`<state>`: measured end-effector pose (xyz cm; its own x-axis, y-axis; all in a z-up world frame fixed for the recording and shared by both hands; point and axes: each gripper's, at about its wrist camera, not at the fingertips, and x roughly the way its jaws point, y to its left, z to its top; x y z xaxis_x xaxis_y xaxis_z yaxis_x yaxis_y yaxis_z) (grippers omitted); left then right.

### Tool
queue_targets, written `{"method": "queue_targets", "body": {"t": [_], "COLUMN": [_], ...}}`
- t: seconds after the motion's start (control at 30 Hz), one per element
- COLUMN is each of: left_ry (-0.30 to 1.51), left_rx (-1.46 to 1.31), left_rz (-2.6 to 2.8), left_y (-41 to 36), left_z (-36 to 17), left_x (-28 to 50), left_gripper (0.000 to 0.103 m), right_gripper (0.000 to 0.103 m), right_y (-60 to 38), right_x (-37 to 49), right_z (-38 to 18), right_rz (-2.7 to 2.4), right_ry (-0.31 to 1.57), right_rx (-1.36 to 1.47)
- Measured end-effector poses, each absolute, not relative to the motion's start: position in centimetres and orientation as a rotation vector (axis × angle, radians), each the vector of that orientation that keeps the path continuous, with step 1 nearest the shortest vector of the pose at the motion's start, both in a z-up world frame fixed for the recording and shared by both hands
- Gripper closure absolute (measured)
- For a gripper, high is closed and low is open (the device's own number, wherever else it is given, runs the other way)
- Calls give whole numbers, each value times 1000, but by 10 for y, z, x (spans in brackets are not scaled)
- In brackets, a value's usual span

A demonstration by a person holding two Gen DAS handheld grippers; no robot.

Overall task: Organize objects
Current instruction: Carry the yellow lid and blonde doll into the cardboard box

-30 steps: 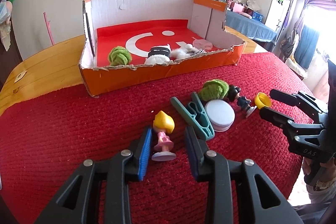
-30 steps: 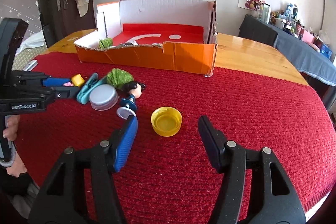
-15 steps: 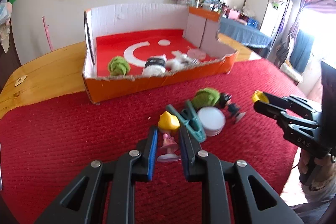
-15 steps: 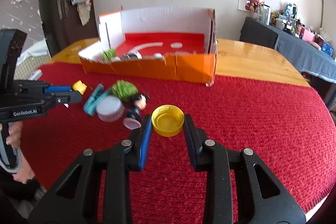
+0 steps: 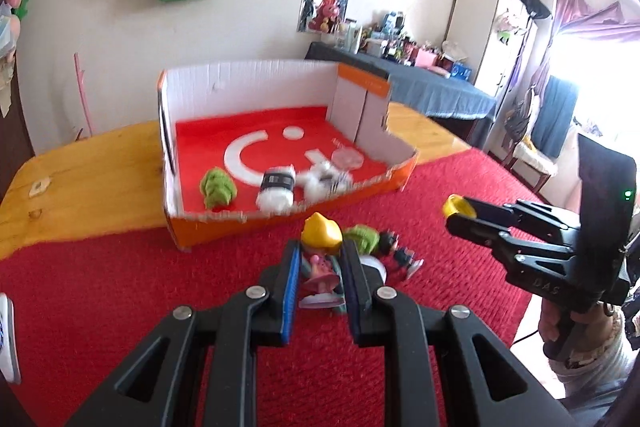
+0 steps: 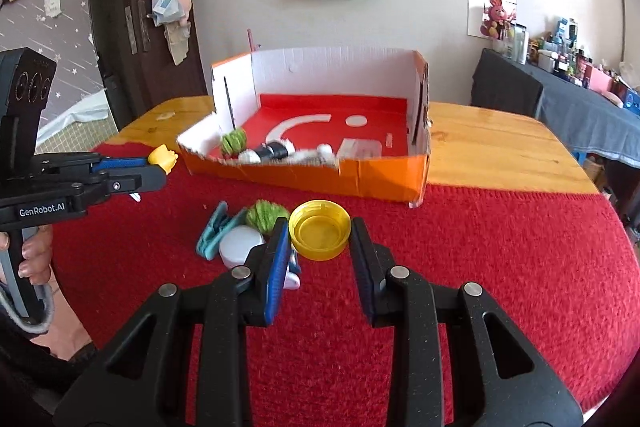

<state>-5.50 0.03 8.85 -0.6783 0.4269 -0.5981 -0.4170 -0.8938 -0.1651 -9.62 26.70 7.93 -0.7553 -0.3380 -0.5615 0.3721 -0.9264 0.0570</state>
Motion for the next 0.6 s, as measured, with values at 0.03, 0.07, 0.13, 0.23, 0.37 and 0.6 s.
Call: {"method": "queue_targets", "body": {"t": [0.03,0.07,0.13,0.23,0.37,0.6], "left_ry": [-17,-14,-19,-14,-28,-8], "left_rx": [-893,-880,-866,-855,-893,-998], "left_rz": [2522,2524,2513,2512,2491,2456], "left_y": [1,2,2,5,8,14], "left_z": [93,98,106,116,120,113], "left_x": [-56,-59,-66,-83,-115,-170], "left_gripper": [82,82,82,82,82,82], "right_gripper": [74,74,74,74,74,74], "right_y": [267,267,264,260,251,233], "right_x": [-98,-101,-109,-125,-156,-222], "right_z": [83,88,99,113,127,124], "right_rz": [-2631,-2626,-2615,-2601,-2561,-2461], "right_ry": [80,82,103,126,157,204], "right_rx": [818,809,783,756,757,874]}}
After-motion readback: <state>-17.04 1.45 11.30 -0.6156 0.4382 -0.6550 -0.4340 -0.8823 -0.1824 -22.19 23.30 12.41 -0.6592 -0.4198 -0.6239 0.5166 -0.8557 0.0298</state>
